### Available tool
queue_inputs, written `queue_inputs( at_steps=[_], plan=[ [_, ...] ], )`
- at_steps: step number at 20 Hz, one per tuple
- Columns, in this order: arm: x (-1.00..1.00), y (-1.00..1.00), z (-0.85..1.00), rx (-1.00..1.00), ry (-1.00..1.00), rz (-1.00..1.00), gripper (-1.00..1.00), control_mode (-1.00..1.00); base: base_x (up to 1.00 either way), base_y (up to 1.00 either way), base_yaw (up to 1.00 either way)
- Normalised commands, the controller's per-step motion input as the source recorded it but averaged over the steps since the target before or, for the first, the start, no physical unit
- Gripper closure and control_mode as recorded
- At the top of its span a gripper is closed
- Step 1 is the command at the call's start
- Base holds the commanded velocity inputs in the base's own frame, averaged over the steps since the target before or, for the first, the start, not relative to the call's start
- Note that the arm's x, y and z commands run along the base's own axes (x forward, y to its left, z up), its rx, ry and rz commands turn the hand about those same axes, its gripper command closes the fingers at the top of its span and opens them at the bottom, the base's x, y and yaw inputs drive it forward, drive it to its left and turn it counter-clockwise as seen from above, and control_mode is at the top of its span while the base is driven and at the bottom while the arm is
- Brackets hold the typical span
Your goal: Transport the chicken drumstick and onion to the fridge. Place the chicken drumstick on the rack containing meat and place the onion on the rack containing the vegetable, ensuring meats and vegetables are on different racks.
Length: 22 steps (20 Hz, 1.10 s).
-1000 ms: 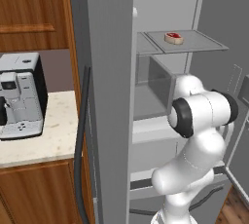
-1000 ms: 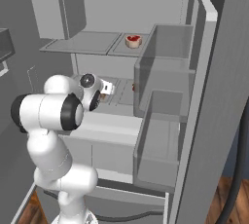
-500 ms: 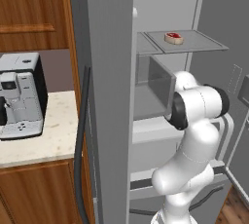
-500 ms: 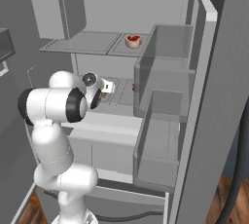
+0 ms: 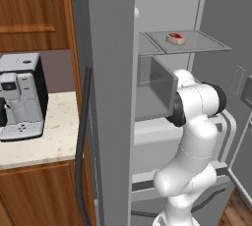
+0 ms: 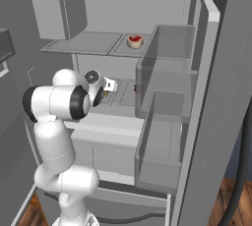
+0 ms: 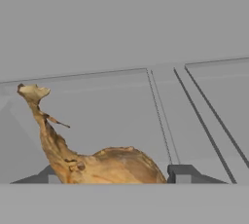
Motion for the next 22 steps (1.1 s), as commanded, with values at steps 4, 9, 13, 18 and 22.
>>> queue_inputs(
  at_steps=[4,9,13,18,22],
  plan=[
    [0.00,0.00,-0.09,0.01,0.00,0.00,-1.00,-1.00,0.00,0.00,0.00],
    [-0.04,0.00,0.00,0.00,-0.01,0.00,-1.00,-1.00,0.00,0.00,0.00],
    [-0.15,0.00,0.03,0.00,-0.03,0.00,-1.00,-1.00,0.00,0.00,0.00],
    [-0.29,0.02,0.08,0.00,-0.04,0.00,-1.00,-1.00,0.00,0.00,0.00],
    [-0.32,0.00,0.22,0.00,-0.03,-0.02,-1.00,-1.00,0.00,0.00,0.00]
  ],
)
